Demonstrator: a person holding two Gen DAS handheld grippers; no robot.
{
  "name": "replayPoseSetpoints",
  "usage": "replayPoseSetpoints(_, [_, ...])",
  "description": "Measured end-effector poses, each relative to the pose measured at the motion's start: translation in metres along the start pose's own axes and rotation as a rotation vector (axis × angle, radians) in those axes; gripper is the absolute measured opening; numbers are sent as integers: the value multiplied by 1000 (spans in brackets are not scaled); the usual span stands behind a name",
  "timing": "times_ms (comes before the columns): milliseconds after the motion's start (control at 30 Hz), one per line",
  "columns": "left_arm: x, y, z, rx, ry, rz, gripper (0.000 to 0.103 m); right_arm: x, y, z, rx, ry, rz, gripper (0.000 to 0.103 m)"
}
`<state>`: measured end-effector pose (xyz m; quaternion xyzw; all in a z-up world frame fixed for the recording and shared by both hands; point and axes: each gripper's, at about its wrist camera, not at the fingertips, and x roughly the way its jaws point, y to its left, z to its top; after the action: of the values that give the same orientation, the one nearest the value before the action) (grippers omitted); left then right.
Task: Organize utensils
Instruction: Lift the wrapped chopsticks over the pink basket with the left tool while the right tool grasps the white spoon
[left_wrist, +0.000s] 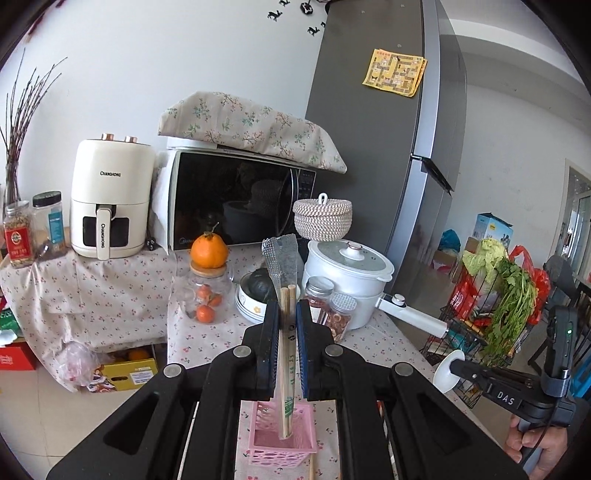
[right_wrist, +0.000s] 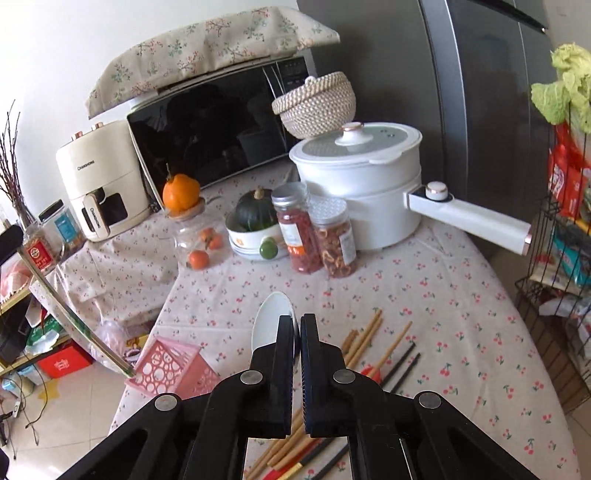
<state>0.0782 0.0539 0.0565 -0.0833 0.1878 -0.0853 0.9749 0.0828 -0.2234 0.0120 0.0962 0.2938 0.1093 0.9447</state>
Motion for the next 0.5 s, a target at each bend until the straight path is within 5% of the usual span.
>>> replayPoseSetpoints(300, [83, 11, -32, 32, 191, 27, 9, 21, 42, 15, -5, -81, 36, 2])
replayPoseSetpoints(500, [103, 15, -43, 10, 273, 24, 16, 46, 66, 14, -43, -74, 49, 2])
